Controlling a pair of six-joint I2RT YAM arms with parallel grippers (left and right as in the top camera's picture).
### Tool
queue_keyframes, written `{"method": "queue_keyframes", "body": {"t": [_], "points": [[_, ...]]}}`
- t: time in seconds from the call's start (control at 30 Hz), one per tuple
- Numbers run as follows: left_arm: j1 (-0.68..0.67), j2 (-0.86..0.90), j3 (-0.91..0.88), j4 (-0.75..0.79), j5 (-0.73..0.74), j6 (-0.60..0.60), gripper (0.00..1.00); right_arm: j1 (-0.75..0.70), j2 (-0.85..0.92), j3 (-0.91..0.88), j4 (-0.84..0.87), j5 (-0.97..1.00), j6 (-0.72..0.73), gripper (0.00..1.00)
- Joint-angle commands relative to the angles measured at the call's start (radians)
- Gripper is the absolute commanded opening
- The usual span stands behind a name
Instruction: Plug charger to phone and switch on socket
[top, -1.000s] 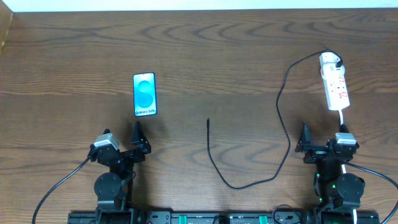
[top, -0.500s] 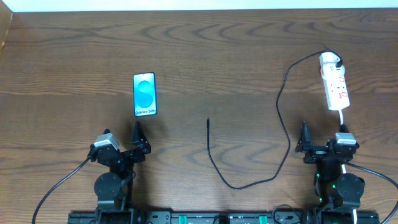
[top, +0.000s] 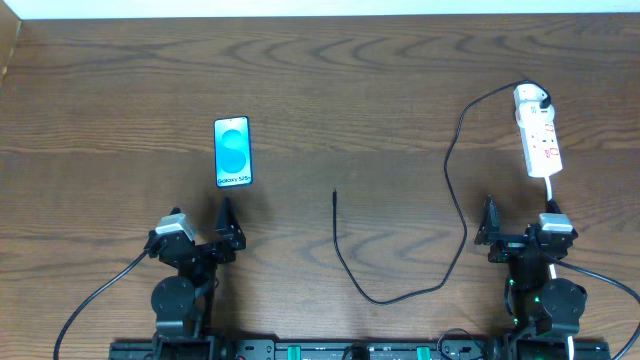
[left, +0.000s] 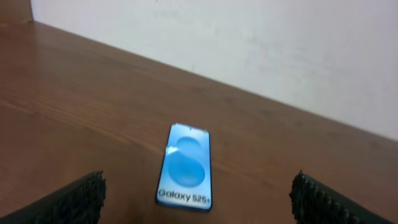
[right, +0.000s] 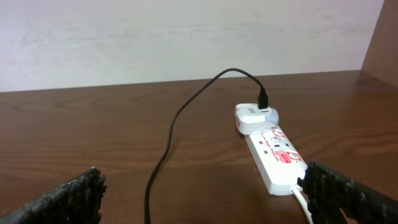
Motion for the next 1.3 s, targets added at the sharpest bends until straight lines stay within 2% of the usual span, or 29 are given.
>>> {"method": "queue_keyframes", "body": {"t": [0.0,0.27,0.53,0.83,1.27], "points": [[0.005,-0.002,0.023,-0.074,0.009,0.044,0.95,0.004,-0.006,-0.001,-0.005,0.012,-0.015,0.99],[0.004,0.065,0.141,-0.080,0.010,0.071,0.95,0.004,-0.006,-0.001,-0.005,0.012,-0.015,0.99],[0.004,0.260,0.344,-0.160,0.014,0.131,0.95,0.004,-0.006,-0.001,-0.005,0.012,-0.015,0.99],[0.005,0.626,0.665,-0.299,0.013,0.164,0.95,0.004,-0.006,-0.001,-0.005,0.012,-0.015,0.99],[0.005,1.247,1.190,-0.593,0.013,0.190,0.95,0.004,-0.006,-0.001,-0.005,0.012,-0.015,0.99]]}}
